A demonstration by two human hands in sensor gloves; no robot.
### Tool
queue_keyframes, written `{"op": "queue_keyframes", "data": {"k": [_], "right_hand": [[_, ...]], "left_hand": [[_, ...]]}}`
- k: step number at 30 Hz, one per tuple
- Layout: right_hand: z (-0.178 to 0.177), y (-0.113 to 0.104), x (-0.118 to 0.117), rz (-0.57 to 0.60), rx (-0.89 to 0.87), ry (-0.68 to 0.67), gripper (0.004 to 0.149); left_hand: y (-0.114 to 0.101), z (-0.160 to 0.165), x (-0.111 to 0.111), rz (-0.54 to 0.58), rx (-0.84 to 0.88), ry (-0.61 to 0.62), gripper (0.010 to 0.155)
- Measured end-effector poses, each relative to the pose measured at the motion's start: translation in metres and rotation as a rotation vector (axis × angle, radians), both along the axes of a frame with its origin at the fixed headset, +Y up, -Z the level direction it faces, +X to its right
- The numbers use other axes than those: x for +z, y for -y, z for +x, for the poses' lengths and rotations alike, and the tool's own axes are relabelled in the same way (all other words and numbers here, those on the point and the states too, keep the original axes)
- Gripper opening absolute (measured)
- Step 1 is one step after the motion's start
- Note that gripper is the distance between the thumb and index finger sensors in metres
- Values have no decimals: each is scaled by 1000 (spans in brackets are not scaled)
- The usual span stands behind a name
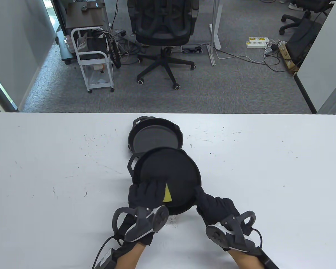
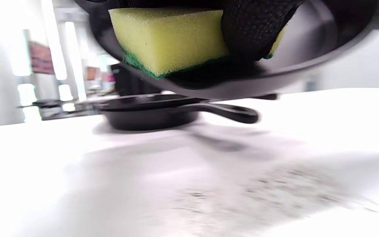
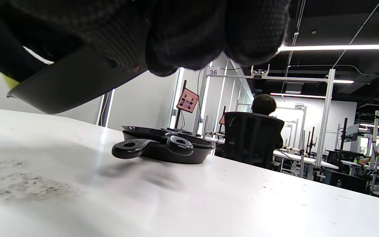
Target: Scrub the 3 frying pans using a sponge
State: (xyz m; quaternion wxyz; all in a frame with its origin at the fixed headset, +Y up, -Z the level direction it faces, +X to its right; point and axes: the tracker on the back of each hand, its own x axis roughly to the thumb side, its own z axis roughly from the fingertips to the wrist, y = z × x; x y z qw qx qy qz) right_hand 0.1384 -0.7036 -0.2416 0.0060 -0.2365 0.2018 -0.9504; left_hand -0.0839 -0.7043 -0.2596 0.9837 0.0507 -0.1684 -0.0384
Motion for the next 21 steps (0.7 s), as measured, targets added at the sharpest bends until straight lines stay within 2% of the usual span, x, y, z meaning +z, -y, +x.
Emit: {"op": "queue_keyframes", "data": {"k": [1, 4, 7, 11, 13, 15, 18, 21], "right_hand": [[-2, 0, 1, -2, 2, -18, 79], [-10, 2, 5, 16, 24, -83, 81], [-21, 1, 14, 59, 74, -146, 81], [-28, -1, 21, 103, 118, -170, 81], [-26, -2, 21, 111, 113, -151, 80], [-22, -4, 20, 130, 94, -101, 79], [-11, -5, 14, 117, 45, -22, 78], [-7, -2, 8, 98, 55, 28, 78]], "left_hand": [[1, 7, 4, 26, -7, 58, 77], [-3, 17, 12, 128, -11, 129, 76], [-11, 10, 14, 211, 12, 73, 76], [-19, -15, 10, 259, 74, -87, 77], [-22, -29, 6, 254, 60, -185, 77], [-22, -38, 2, 245, 60, -230, 77], [-15, -40, -5, 179, 79, -204, 77], [-10, -33, -7, 133, 27, -189, 77]]}}
